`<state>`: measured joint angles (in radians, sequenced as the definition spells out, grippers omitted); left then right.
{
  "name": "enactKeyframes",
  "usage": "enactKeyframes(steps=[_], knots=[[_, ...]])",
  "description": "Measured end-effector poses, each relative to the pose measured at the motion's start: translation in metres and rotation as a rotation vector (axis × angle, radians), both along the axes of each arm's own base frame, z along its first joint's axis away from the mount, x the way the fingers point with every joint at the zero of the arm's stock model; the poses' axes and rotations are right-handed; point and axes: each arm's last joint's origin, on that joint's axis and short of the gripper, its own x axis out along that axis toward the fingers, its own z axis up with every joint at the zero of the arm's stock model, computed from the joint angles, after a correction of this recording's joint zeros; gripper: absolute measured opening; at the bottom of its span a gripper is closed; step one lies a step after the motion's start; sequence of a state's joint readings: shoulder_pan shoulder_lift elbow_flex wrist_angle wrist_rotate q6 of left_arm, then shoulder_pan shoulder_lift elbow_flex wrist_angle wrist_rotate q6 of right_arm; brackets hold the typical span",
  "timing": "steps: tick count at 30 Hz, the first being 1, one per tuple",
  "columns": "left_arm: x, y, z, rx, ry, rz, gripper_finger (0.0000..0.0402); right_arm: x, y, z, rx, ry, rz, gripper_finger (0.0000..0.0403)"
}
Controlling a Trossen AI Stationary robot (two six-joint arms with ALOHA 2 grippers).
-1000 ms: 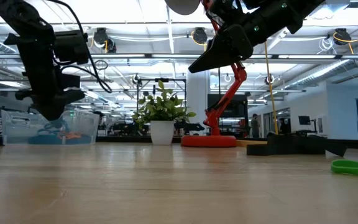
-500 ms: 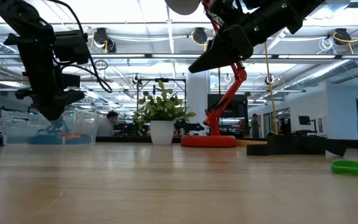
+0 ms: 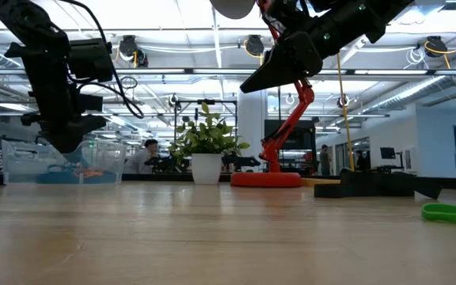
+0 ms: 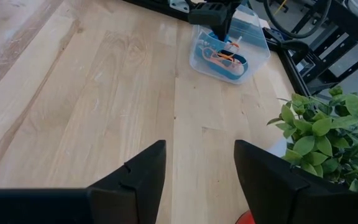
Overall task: Pick and place rubber bands into bin
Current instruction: Put the blue rubber band into the transparent bin
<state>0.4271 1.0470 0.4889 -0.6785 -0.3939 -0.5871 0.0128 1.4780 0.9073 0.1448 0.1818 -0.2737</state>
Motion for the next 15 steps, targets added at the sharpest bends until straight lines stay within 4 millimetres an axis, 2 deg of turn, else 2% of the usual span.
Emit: enactKeyframes(steps=[8, 15], knots=[[0.000, 0.000, 0.000, -0.001, 0.023, -0.039, 0.0150, 0.000, 0.000, 0.000, 0.000, 0.000, 0.000, 0.0181], [0.005, 0.002, 0.014, 0.015, 0.030, -0.086, 0.0168, 0.000, 0.000, 0.000, 0.000, 0.001, 0.000, 0.0182]])
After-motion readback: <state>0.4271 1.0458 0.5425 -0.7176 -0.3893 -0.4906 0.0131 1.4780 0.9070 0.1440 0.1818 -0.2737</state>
